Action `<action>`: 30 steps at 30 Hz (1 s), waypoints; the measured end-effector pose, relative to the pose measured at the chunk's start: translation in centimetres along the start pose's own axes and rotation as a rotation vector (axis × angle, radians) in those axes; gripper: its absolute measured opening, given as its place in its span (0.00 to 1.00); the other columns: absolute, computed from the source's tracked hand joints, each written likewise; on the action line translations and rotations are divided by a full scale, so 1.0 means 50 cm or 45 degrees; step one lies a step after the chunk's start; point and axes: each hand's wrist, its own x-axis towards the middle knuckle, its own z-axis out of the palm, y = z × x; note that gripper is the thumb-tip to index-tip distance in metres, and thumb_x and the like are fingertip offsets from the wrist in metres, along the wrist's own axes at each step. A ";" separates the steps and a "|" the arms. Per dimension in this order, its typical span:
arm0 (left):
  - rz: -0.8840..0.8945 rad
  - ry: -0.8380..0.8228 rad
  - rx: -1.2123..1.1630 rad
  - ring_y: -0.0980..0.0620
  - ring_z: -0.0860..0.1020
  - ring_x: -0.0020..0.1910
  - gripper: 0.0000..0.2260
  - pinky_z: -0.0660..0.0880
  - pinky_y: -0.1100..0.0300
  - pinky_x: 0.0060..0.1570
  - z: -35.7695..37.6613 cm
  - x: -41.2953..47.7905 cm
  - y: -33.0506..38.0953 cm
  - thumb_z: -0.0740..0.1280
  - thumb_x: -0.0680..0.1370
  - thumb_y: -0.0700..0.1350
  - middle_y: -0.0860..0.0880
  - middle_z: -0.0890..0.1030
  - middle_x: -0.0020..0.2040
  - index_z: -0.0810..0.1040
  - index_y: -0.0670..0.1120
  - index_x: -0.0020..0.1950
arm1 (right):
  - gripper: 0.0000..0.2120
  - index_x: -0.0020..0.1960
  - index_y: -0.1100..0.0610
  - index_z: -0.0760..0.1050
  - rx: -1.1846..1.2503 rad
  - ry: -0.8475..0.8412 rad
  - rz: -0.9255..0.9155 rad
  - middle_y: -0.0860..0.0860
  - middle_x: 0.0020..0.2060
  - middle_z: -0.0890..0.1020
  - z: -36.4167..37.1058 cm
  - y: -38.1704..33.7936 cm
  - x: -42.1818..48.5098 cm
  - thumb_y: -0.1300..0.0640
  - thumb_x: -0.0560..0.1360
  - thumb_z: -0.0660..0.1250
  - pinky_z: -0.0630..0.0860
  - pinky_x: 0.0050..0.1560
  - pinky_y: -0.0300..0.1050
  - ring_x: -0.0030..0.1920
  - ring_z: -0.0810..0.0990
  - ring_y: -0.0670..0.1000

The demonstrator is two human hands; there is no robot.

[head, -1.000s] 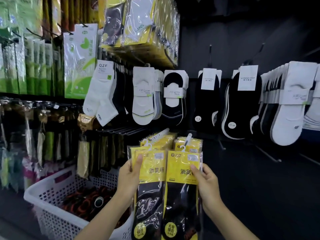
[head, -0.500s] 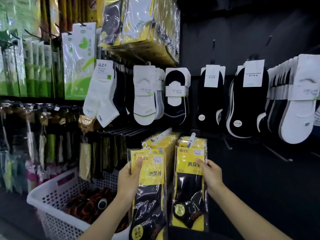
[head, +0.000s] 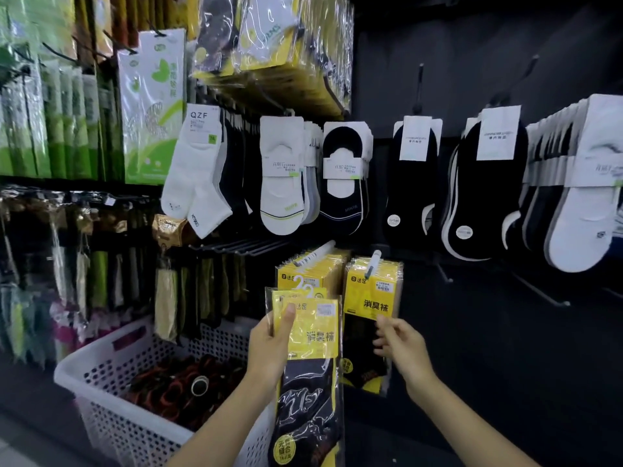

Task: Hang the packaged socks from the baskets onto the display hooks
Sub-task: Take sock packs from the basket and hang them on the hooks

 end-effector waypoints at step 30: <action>0.074 0.084 0.091 0.64 0.62 0.33 0.12 0.62 0.68 0.35 -0.041 0.003 0.041 0.59 0.79 0.57 0.60 0.63 0.35 0.62 0.58 0.37 | 0.05 0.49 0.49 0.77 0.029 0.021 -0.240 0.48 0.46 0.84 0.009 -0.075 0.022 0.57 0.79 0.63 0.79 0.43 0.39 0.47 0.83 0.46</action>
